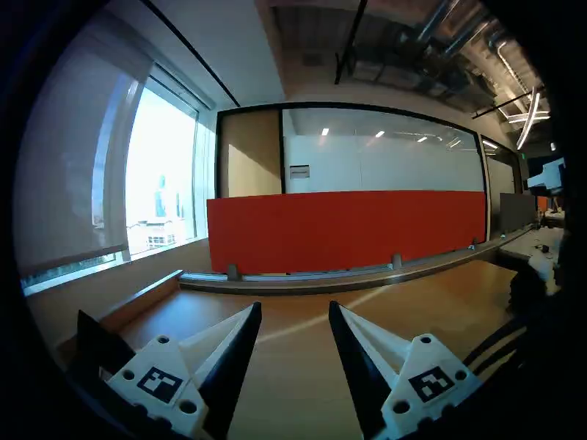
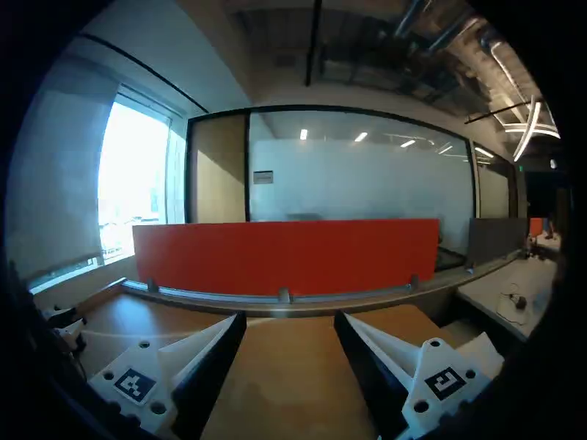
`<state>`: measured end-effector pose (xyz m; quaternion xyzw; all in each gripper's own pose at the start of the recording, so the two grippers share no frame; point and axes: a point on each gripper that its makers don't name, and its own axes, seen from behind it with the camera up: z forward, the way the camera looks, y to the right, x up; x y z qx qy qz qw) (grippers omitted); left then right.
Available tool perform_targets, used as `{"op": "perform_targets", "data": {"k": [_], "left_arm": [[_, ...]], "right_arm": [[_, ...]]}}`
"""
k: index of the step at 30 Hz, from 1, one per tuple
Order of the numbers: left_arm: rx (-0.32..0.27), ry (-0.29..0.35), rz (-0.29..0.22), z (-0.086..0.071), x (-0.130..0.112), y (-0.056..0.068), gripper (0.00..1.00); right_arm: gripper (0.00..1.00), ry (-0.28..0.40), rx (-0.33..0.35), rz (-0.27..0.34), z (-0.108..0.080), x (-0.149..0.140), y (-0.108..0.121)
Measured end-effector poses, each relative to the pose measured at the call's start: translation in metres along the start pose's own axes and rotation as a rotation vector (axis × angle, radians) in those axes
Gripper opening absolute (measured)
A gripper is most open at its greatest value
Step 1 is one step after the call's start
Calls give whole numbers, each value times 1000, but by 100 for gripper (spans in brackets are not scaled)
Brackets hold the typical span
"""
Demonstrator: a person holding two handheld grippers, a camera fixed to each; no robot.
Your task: Fold towel
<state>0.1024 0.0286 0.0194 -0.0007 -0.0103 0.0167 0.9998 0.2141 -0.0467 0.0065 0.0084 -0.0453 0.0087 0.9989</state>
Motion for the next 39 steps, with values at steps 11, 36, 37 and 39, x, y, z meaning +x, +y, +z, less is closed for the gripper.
{"op": "perform_targets", "data": {"k": [11,36,37,39], "left_arm": [[15,27,5,-6,-45,-9,67],[42,39,-27,-14,-99,-31,66],[43,38,-28,-14,-99,-32,66],[45,35,-31,-14,-100,-33,67]], "right_arm": [[93,3,22,-31,10,-44,-15],[93,-23,43,-62,23,-90,-41],[93,-24,42,-63,24,-91,-40],[93,-27,40,-64,24,-93,-39]]}}
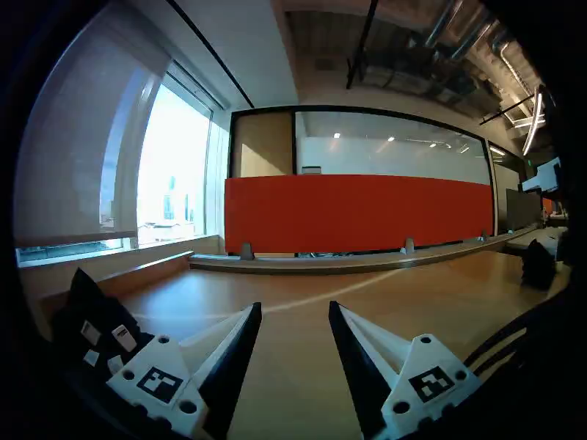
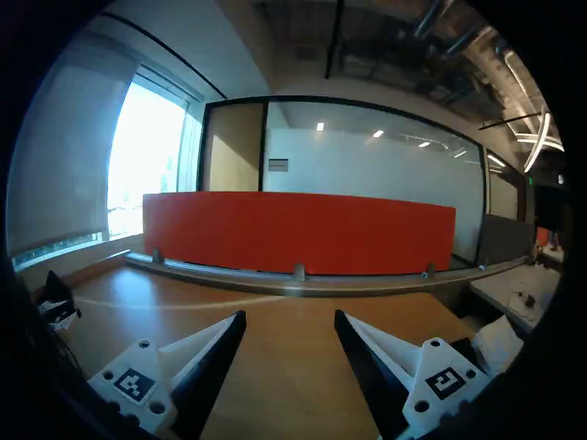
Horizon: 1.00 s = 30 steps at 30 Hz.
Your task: Fold towel
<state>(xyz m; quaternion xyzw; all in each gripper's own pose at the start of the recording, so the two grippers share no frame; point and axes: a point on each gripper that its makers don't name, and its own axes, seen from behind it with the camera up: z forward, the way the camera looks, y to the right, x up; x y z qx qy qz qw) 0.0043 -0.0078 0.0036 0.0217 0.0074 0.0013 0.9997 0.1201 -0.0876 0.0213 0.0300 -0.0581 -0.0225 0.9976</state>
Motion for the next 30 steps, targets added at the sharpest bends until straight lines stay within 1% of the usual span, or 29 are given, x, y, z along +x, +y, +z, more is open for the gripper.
{"op": "perform_targets", "data": {"k": [5,11,17,23,30], "left_arm": [[7,-13,-2,0,-3,-3,67],[0,-14,-3,0,-4,-1,67],[0,-14,-3,0,-5,-1,67],[2,-14,-3,0,-5,-2,67],[2,-15,-3,0,-5,-2,67]], "right_arm": [[94,-4,-8,4,0,-2,5],[93,-5,-8,9,0,-5,7],[93,6,-9,0,-1,0,11],[93,41,-26,-13,-4,10,27],[94,68,-51,4,-6,10,52]]}}
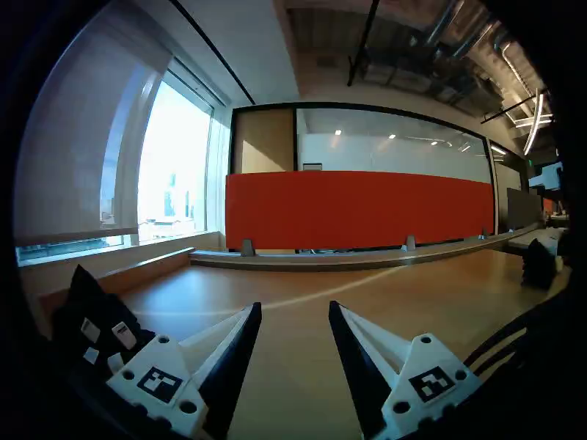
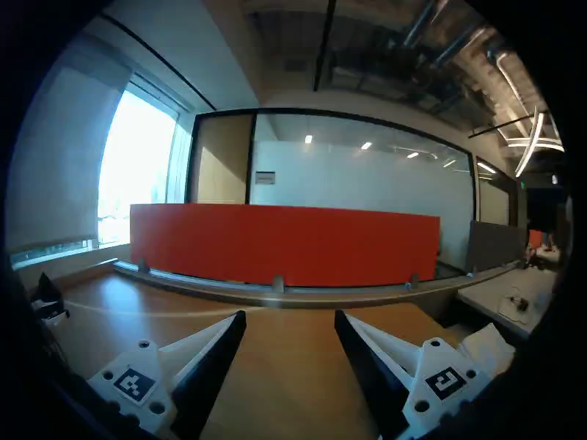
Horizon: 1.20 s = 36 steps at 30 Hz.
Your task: Fold towel
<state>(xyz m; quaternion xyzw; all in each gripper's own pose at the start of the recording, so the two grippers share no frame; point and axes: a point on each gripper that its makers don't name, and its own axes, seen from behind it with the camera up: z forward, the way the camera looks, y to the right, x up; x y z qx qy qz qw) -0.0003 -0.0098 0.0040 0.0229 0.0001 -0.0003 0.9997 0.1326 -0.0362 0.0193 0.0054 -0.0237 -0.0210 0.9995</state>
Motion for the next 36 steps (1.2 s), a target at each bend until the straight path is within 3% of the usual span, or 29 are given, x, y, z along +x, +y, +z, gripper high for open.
{"op": "perform_targets", "data": {"k": [22,29,36], "left_arm": [[0,0,0,0,0,0,67],[0,0,0,0,0,-1,67],[0,0,0,0,0,-1,67]], "right_arm": [[94,21,-14,56,-8,-101,34],[94,37,-19,89,-11,-118,37],[94,45,-23,85,-14,-125,40]]}}
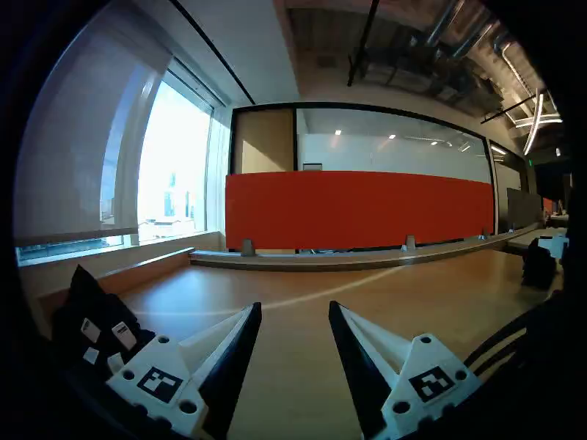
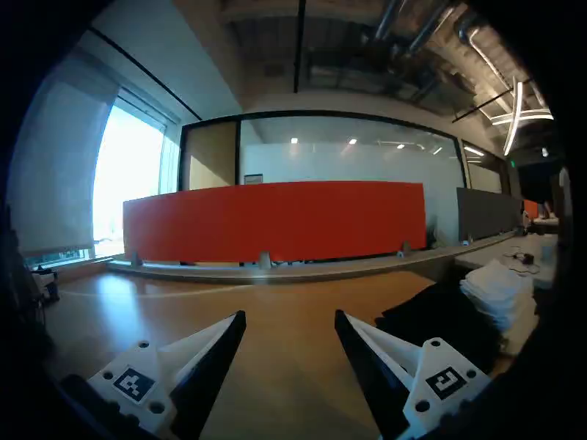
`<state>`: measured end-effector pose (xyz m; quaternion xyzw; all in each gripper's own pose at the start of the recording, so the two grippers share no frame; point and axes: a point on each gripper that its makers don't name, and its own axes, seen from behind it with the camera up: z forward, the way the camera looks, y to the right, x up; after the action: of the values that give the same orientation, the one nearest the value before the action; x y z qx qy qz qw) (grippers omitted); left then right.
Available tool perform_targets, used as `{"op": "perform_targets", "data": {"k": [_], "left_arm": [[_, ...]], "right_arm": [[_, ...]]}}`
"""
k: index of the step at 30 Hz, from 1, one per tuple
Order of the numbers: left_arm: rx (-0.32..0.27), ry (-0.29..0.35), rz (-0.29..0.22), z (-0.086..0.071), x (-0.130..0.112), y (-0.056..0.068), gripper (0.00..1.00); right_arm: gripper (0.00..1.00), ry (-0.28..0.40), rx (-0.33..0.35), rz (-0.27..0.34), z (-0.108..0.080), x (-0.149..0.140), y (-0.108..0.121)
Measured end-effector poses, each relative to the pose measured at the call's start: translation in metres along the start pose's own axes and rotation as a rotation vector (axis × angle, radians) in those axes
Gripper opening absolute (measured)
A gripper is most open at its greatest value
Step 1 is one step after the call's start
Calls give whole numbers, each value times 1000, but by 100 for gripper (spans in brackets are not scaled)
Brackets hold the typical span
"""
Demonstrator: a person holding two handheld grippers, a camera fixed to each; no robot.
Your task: Fold towel
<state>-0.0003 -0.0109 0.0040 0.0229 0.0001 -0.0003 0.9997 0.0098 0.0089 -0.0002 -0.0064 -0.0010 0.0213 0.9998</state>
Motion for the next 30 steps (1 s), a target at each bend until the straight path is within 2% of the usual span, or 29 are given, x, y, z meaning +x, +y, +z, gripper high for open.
{"op": "perform_targets", "data": {"k": [17,30], "left_arm": [[0,0,0,0,0,0,67],[0,0,0,0,0,0,67]], "right_arm": [[94,9,4,-39,-1,-9,-3],[94,3,-4,-43,-1,-9,-4]]}}
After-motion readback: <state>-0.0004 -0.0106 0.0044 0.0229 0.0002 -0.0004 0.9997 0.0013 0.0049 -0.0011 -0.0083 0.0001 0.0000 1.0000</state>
